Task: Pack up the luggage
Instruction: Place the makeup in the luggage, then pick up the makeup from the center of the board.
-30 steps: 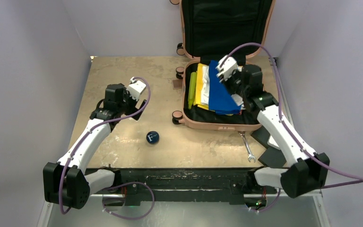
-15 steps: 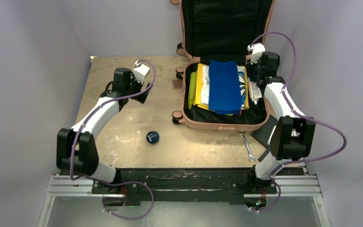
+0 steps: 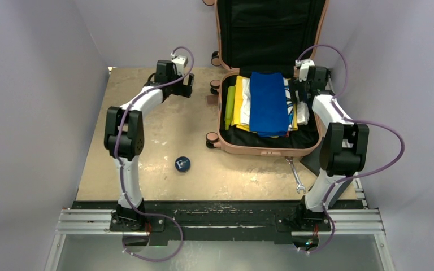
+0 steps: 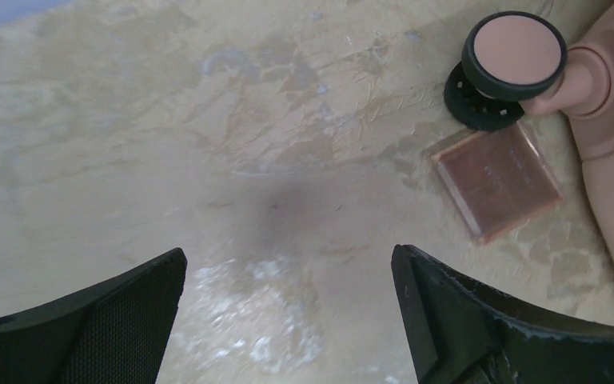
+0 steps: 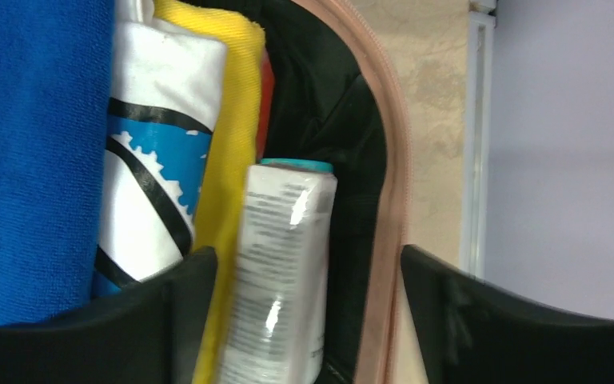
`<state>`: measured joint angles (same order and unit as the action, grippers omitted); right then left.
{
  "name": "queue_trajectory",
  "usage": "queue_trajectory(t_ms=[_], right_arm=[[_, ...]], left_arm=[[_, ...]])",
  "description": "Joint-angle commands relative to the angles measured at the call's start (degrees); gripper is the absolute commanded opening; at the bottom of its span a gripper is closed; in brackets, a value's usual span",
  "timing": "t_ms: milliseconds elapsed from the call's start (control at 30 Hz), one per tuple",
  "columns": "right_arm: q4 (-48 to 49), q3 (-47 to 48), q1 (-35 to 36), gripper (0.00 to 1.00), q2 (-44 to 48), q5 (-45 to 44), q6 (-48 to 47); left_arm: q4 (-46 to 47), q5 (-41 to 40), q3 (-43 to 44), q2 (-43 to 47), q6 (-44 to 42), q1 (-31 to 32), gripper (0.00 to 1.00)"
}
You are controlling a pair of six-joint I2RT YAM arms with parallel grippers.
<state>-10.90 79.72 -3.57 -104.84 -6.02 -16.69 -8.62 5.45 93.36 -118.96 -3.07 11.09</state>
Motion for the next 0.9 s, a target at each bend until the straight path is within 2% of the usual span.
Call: queue_trajectory(t_ms=[0, 200, 367, 667, 867], right_arm=[[3.45, 2.34, -0.21, 0.98, 3.16, -2.46, 0.05], [5.27, 0.15, -0.21, 0.99, 7.44, -0.54, 0.55], [6.39, -1.92, -0.21, 0.99, 10.63, 1.56, 1.02], [6.85, -3.80, -0.21, 0.99, 13.23, 4.41, 1.88], [7.75, -4.53, -0.21, 0.99, 15.34, 4.68, 2.14]], left_arm=[[-0.14, 4.02, 6.37, -4.97, 9.86, -0.46, 0.99], [0.22, 3.82, 10.22, -9.32, 14.74, 0.00, 0.99], [-0.19, 2.65, 12.15, -11.44, 15.26, 2.64, 0.99], [-6.84, -14.33, 20.31, -17.53, 10.93, 10.41, 0.99], [-9.47, -19.36, 23.28, -21.12, 10.91, 11.64, 0.99]])
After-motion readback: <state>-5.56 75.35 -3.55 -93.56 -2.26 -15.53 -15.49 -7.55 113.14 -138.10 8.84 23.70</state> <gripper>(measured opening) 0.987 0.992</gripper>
